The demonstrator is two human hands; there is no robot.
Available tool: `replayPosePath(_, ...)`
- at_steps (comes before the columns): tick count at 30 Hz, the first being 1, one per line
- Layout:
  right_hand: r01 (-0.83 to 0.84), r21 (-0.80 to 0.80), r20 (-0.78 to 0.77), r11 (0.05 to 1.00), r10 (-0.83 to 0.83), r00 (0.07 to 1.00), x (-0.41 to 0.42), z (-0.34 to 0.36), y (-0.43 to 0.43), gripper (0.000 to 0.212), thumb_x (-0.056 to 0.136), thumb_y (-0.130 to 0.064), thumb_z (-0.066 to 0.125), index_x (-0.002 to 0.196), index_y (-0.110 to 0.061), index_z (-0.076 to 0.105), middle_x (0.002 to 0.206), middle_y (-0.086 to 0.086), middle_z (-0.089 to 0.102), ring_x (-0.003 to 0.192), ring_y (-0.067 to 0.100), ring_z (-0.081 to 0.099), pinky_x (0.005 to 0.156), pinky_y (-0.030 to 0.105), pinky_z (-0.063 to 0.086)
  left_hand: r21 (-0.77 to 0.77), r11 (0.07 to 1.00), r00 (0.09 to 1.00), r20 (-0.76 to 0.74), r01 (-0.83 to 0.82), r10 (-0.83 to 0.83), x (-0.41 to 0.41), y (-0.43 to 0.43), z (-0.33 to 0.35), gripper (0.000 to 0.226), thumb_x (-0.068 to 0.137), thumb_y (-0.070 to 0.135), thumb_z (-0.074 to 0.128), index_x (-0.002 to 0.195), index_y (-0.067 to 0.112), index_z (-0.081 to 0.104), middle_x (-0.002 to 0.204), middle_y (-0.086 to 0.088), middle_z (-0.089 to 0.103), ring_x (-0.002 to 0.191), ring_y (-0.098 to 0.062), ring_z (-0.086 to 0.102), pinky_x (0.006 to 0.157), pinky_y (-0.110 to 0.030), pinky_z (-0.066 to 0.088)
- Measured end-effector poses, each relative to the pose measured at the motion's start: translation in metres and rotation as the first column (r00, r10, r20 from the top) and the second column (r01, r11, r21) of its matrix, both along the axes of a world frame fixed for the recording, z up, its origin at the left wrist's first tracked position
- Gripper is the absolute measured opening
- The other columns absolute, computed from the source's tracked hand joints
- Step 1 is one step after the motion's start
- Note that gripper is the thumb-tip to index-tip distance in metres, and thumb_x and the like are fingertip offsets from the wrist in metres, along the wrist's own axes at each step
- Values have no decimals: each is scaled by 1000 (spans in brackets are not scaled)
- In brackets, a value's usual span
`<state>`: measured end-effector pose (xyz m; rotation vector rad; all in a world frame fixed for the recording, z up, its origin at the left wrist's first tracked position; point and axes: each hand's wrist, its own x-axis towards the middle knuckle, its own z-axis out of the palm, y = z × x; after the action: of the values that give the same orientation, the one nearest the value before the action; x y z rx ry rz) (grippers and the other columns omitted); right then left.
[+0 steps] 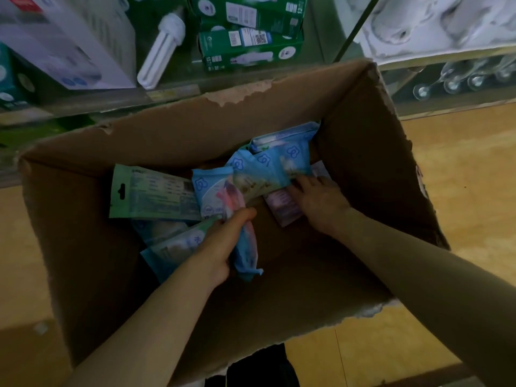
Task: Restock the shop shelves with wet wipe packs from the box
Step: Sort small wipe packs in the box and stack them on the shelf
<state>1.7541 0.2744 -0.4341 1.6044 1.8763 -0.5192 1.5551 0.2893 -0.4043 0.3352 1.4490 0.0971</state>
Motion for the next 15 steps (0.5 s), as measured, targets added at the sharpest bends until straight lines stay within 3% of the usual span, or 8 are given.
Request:
replayPosePath(3, -25, 9, 76, 1000, 24, 997, -3, -5, -10, 77, 94, -18, 50, 153, -14, 0, 156, 20, 7, 142, 37, 17, 117, 49, 13, 5, 1000, 1000, 6, 16, -16, -2, -2, -1, 28, 80, 32, 72, 99, 25, 53, 104, -8, 60, 100, -26, 59, 84, -38, 49)
replayPosePath(6, 5, -16, 114, 1000, -3, 993, -8, -10, -6, 73, 96, -19, 48, 153, -13, 2, 157, 20, 2, 144, 37, 11, 113, 48, 20, 36, 999, 999, -13, 34, -33, -3, -5, 0, 31, 80, 32, 72, 104, 22, 55, 101, -7, 60, 93, -22, 59, 75, -34, 47)
replayPosePath(9, 31, -7, 132, 1000, -29, 991, -11, -10, 1, 60, 98, -19, 43, 151, -13, 15, 154, 19, 12, 141, 36, 18, 106, 47, 33, 30, 998, 998, -32, 49, -48, -6, -9, 4, 45, 78, 33, 73, 117, 20, 55, 106, -7, 61, 96, -21, 58, 74, -33, 46)
replayPosePath(12, 3, -37, 181, 999, 4, 983, -13, -5, 1, 46, 100, -17, 34, 145, -12, 27, 151, 14, 23, 137, 32, 26, 103, 44, 32, 14, 999, 999, -33, 37, -36, -13, -12, 8, 55, 76, 35, 75, 125, 21, 52, 110, -6, 59, 99, -22, 56, 84, -37, 45)
replayPosePath(15, 64, -51, 155, 997, -55, 986, -15, 8, 3, 40, 99, -18, 38, 138, -12, 36, 143, 11, 40, 132, 28, 39, 104, 42, 31, 41, 999, 998, -63, 30, -27, -23, -15, 15, 59, 74, 37, 76, 125, 22, 52, 111, -7, 58, 100, -23, 55, 87, -39, 45)
